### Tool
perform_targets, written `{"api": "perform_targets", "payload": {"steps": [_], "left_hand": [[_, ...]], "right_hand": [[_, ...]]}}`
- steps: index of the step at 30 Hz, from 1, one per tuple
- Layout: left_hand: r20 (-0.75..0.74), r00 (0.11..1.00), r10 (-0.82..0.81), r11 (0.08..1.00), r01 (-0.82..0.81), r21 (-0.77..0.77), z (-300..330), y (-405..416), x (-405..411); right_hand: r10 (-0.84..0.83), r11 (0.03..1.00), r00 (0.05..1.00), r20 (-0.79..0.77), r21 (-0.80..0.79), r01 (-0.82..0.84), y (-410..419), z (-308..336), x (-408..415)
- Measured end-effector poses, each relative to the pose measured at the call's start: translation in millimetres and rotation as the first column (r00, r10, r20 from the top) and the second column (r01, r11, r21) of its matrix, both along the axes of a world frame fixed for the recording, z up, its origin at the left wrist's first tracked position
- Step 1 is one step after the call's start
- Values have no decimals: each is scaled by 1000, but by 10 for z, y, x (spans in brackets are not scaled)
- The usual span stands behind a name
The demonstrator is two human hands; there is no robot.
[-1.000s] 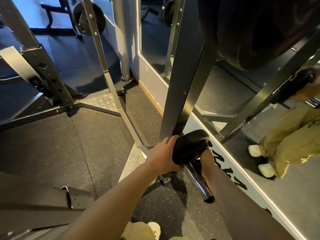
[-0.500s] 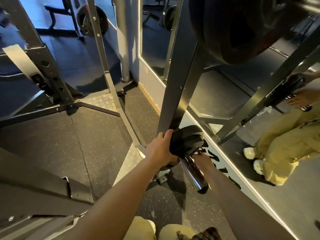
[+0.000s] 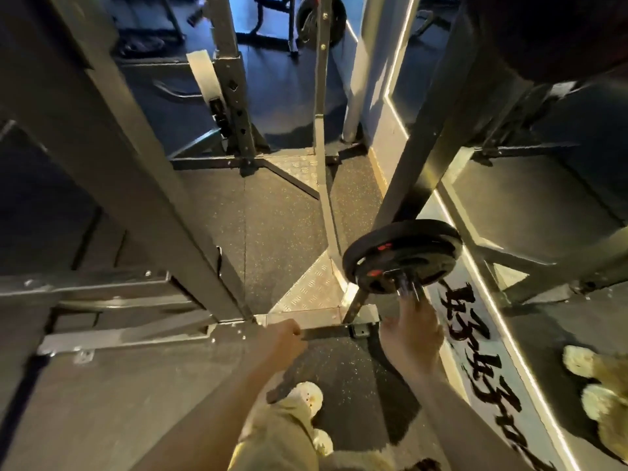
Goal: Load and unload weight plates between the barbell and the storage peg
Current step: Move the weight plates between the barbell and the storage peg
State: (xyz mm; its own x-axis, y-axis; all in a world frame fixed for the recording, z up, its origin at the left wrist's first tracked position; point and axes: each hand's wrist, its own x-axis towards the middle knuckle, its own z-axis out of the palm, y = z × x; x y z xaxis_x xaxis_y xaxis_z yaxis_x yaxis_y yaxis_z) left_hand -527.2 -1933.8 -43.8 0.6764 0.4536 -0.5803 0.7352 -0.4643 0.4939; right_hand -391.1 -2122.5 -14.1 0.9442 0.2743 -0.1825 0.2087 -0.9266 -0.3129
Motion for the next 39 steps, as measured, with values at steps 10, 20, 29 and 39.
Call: {"api": "perform_targets", "payload": {"steps": [10,20,29,39], "left_hand": [[-65,900,432,901,-434,-20,-136,-18,-1841],[-61,302,951,294,-949,-115,-155,253,-3581],[-15,-224,974,-220,-939,-265,-210,811,-4816],[-52,-436,898,-430,-851,-302,-66,1098,-5818]], "right_hand": [[602,690,592,-536,-23,-723,755,-85,-1114],[740,432,355,-571,-1,-902,2277,-302,-2207],[779,114,71,-622,29,-993,3922,-233,-3756],[733,-275,-304,-608,144,-951,4766,-97,-5392]]}}
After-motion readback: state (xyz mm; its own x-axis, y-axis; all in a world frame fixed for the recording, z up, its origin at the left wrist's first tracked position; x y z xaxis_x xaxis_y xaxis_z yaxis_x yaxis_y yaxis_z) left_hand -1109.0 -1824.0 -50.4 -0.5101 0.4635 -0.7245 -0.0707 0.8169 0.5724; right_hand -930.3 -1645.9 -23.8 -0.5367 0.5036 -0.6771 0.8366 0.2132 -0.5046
